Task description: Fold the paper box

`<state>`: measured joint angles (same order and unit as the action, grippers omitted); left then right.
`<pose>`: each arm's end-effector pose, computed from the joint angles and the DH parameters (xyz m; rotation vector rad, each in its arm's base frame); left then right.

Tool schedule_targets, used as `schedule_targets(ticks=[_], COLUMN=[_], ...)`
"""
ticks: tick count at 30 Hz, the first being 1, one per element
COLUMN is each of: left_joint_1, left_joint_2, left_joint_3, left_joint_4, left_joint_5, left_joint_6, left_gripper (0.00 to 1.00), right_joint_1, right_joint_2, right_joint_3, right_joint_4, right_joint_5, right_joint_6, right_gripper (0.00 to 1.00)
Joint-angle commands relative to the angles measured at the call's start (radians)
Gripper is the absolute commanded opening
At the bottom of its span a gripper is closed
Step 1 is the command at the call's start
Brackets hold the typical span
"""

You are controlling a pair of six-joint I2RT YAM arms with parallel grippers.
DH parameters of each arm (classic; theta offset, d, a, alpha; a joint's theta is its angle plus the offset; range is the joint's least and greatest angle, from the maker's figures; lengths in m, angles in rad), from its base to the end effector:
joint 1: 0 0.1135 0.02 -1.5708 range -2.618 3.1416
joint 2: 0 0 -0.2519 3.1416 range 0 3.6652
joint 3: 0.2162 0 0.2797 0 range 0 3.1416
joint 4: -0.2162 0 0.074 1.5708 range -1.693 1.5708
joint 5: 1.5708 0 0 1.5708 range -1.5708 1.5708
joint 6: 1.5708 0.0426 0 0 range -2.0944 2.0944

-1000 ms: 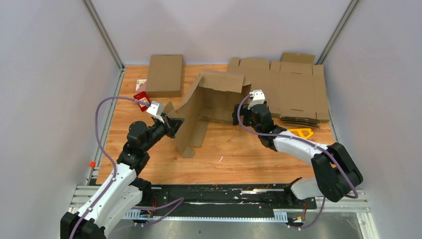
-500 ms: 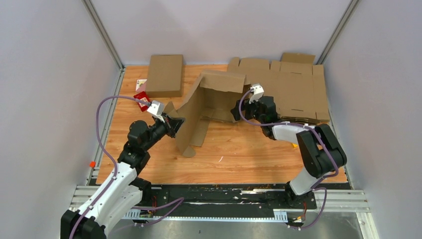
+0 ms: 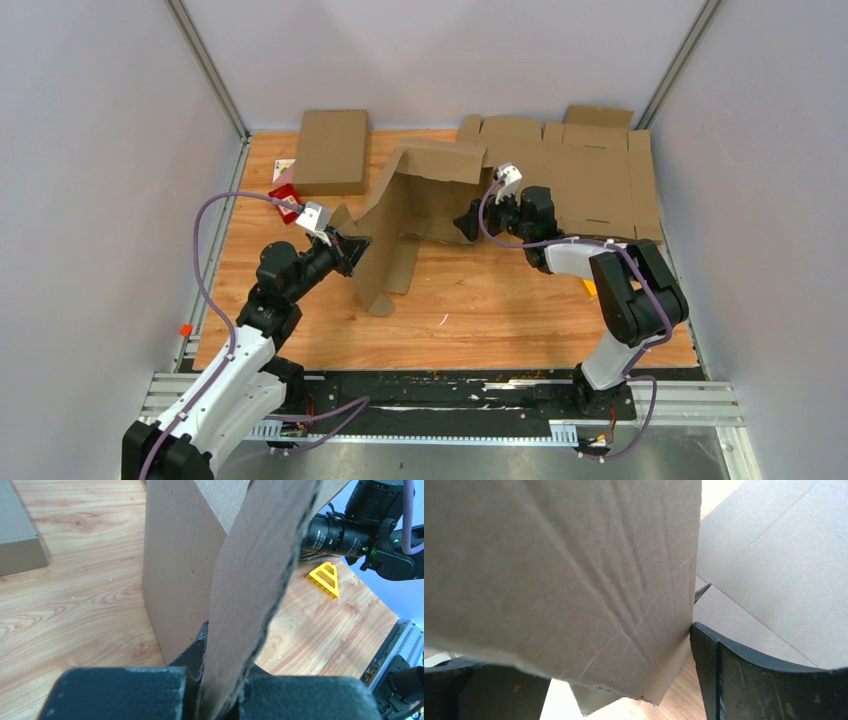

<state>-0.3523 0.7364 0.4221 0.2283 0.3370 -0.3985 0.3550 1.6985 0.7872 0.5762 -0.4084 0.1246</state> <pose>0.2068 -0.0910 0.2455 0.2262 1.7073 -0.8418 0.3445 0.1458 0.1470 -0.5015 1.8753 0.7105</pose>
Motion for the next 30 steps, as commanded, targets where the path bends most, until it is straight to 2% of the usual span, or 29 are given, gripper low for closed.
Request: schedule_targets(ticks=[1,9,17,21,30], left_joint_1=[-0.007,-0.007,-0.007,-0.007,-0.007], left_joint_2=[0.020,0.018,-0.118,-0.133,-0.033], left_joint_3=[0.022,0.025,0.047,0.055,0.065], left_joint_4=[-0.085,-0.095,-0.223,-0.276,-0.198], left_joint_5=[0.043,0.070,0.071,0.040,0.024], left_joint_6=[-0.024,-0.043,-0.084,-0.064,-0.037], left_gripper=[0.00,0.00,0.00,0.00,0.00], right_joint_1=[0.006,0.052,0.096,0.106,0.106], right_joint_2=[-0.001,-0.068,-0.211,-0.184,-0.107], right_joint_3=[0.004,-0.073,-0.169,-0.142,-0.085], right_joint_4=[0.018,-0.039,-0.021,-0.032,-0.057], right_joint_5=[-0.108,-0.063,0.013,0.022,0.051], right_joint_6=[-0.043,-0.106,-0.083,-0.114,-0.196], right_gripper=[1.00,1.00,1.00,1.00,1.00])
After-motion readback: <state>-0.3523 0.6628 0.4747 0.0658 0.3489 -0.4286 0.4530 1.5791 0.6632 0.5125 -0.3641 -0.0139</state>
